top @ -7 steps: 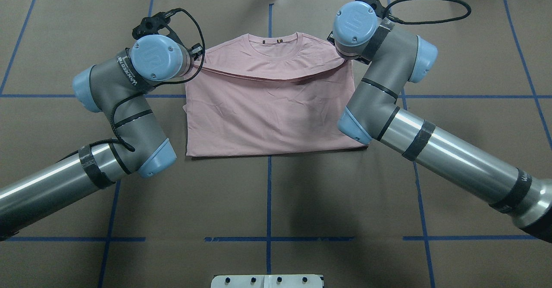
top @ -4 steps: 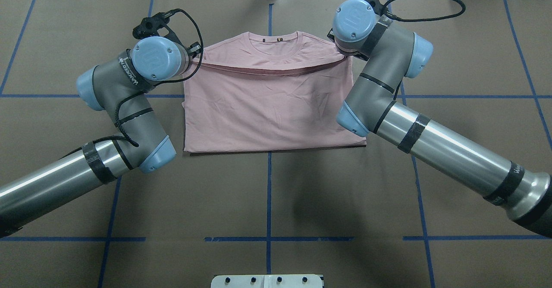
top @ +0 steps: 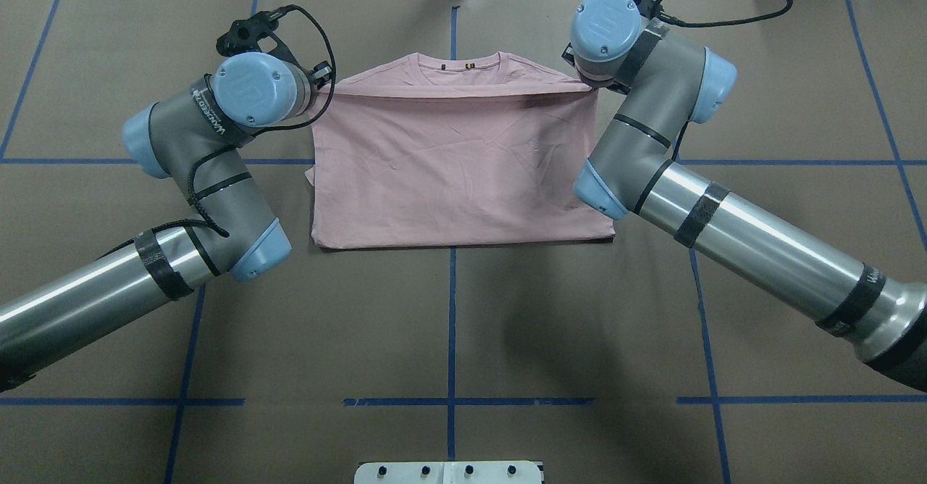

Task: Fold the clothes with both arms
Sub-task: 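Lay the hem down near the collar and release both grippers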

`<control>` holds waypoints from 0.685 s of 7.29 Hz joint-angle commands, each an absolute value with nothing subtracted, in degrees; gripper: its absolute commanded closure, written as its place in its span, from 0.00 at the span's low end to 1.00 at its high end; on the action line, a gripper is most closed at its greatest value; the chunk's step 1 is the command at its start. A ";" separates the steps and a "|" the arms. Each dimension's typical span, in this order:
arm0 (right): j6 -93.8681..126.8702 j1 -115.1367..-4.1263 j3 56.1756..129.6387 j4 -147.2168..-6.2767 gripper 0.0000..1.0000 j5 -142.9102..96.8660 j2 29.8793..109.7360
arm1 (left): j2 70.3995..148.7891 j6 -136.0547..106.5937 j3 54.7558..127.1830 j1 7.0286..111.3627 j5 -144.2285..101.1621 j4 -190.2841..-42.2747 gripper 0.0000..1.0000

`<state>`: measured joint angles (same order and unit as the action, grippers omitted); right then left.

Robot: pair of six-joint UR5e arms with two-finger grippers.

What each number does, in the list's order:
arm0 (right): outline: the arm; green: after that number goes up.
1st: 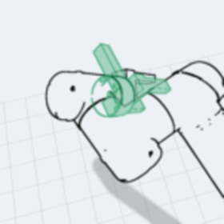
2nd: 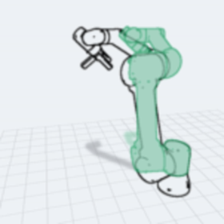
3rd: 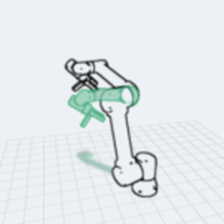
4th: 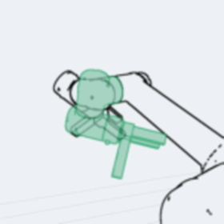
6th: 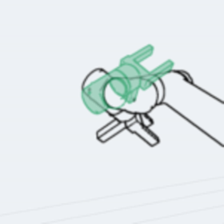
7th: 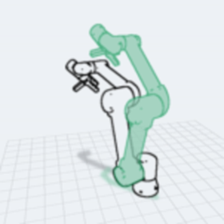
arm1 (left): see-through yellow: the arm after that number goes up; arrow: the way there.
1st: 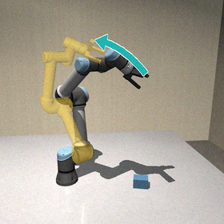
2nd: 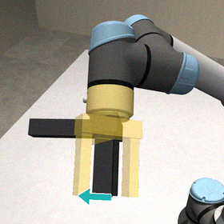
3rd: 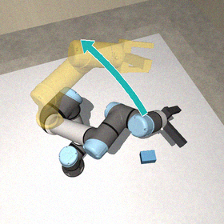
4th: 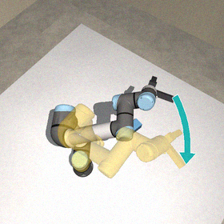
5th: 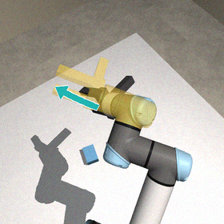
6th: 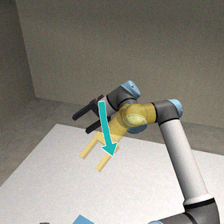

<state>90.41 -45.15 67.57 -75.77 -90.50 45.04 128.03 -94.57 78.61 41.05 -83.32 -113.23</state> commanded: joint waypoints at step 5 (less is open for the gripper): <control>90.00 -43.86 64.35 -75.76 1.00 -89.92 44.65 | 132.01 -94.39 68.67 41.04 -83.32 -120.82 1.00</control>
<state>90.00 -43.94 65.30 -75.83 -90.20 44.58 131.54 -94.40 71.33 41.05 -83.35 -117.62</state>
